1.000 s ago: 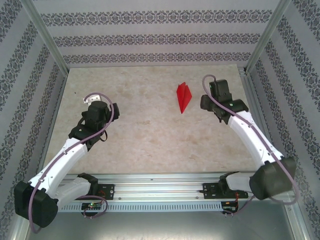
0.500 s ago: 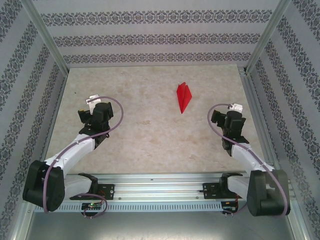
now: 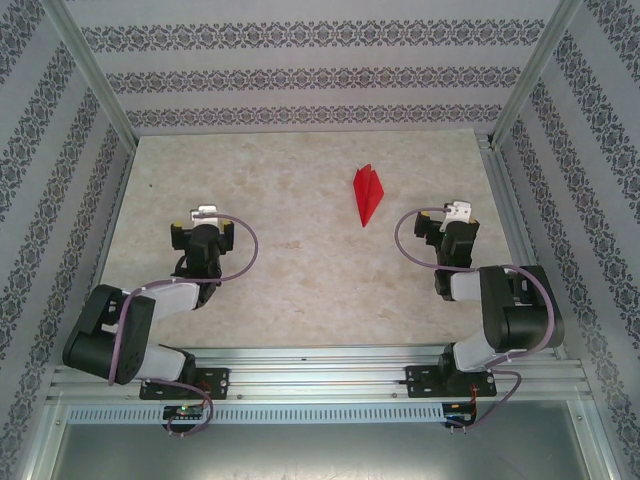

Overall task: Fold a paper plane with a square sheet of paper (fold left side to right side)
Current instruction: Reset both arms

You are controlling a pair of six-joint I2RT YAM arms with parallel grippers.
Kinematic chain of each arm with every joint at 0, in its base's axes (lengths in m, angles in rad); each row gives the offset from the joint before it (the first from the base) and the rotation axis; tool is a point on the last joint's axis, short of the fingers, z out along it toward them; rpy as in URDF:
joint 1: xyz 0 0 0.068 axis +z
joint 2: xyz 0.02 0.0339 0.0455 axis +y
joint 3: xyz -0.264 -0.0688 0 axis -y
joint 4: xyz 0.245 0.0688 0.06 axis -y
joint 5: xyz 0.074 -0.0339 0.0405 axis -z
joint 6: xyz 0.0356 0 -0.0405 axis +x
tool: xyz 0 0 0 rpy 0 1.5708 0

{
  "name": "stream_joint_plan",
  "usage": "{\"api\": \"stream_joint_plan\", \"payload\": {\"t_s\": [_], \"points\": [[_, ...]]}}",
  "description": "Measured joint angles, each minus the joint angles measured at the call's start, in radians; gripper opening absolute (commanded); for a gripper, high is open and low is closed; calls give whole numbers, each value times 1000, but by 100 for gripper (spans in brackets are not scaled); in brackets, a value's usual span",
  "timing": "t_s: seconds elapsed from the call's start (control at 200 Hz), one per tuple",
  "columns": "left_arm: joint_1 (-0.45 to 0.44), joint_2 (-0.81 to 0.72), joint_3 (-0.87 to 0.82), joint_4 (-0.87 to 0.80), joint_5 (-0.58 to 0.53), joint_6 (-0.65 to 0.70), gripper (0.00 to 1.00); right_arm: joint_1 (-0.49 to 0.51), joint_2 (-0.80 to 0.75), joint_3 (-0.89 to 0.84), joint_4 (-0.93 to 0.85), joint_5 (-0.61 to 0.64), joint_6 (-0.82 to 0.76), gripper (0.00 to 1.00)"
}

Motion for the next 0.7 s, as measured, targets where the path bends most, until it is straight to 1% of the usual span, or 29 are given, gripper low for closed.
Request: {"api": "stream_joint_plan", "payload": {"t_s": [0.085, 0.16, 0.255, 0.31, 0.5, 0.699], "points": [[18, 56, -29, 103, 50, 25, 100, -6, 4, -5, 48, -6, 0, 98], [35, 87, -39, 139, 93, 31, 100, -6, 4, -6, 68, -6, 0, 98], [75, 100, -61, 216, 157, 28, 100, -6, 4, -6, 92, -7, 0, 98], [98, 130, -65, 273, 174, 24, 100, -6, 4, -6, 102, -7, 0, 98], [156, 161, -28, 249, 255, 1, 100, -6, 4, -6, 111, -7, -1, 98], [161, 161, -18, 248, 296, -6, 100, -5, 4, -6, 111, -7, -14, 98]]}}
